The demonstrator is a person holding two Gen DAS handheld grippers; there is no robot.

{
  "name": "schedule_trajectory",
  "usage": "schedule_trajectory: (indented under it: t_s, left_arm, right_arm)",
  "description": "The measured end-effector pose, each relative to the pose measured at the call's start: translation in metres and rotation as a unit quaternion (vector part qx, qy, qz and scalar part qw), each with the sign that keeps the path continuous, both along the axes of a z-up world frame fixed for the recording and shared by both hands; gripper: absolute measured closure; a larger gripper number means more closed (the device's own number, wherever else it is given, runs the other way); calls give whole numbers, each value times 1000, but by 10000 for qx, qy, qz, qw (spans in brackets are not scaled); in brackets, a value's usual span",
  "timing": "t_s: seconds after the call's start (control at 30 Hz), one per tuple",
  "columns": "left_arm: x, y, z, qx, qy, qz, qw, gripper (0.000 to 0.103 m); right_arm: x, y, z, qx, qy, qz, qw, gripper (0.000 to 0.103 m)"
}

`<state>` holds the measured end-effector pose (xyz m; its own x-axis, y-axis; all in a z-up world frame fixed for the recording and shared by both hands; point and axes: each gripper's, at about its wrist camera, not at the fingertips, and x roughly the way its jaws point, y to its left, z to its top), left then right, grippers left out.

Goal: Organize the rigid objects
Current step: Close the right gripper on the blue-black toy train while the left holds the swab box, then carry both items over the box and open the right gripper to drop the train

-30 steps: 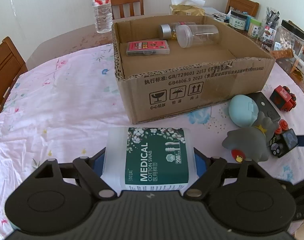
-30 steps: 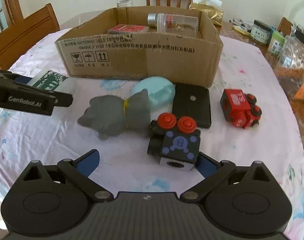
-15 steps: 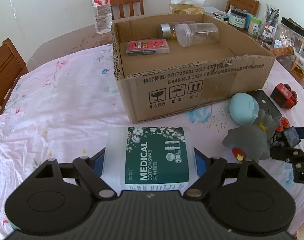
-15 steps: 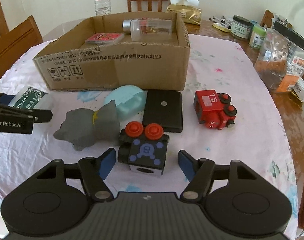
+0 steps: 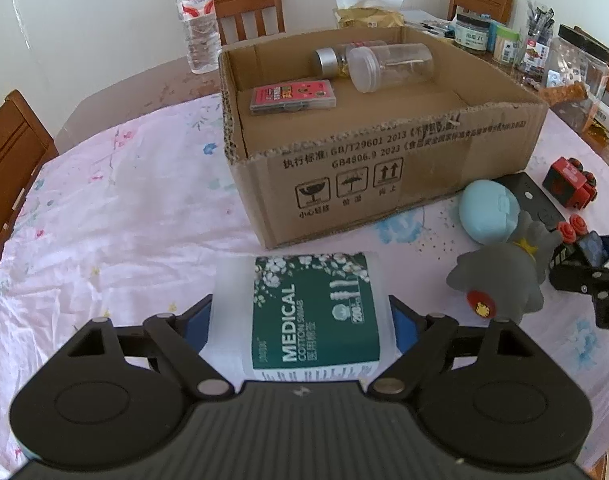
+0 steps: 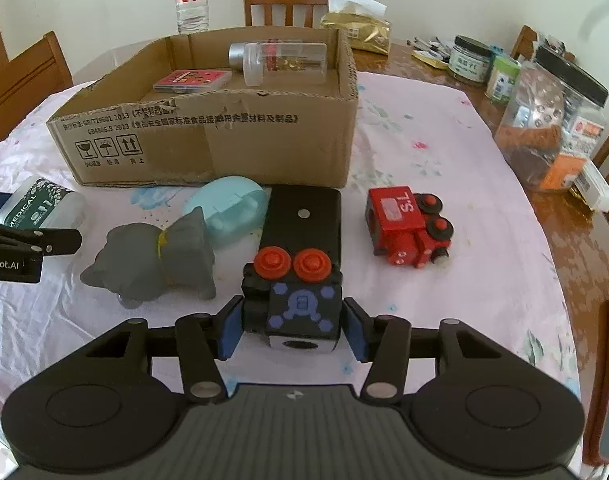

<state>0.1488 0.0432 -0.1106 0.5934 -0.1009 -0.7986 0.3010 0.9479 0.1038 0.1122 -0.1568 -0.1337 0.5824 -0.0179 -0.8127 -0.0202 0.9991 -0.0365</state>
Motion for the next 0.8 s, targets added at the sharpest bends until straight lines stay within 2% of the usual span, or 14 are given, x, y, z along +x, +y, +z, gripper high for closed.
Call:
schedule_trajectory:
  t_s: [0.37, 0.5, 0.67, 0.8]
  left_arm:
    - [4, 3, 3, -108, 89, -125, 9998, 20]
    - [1, 5, 8, -91, 185, -328, 9993, 20]
    - [-6, 6, 22, 9, 264, -691, 9973, 20]
    - [-10, 8, 38, -53, 321, -873, 9957, 20]
  right_arm:
    - [2, 2, 3, -75, 98, 52, 9999, 47]
    - [1, -2, 7, -43, 140, 91, 9999, 47]
    - [0, -7, 25, -22, 95, 193, 9998, 47]
    - [1, -9, 45, -46, -1, 380, 9993, 47]
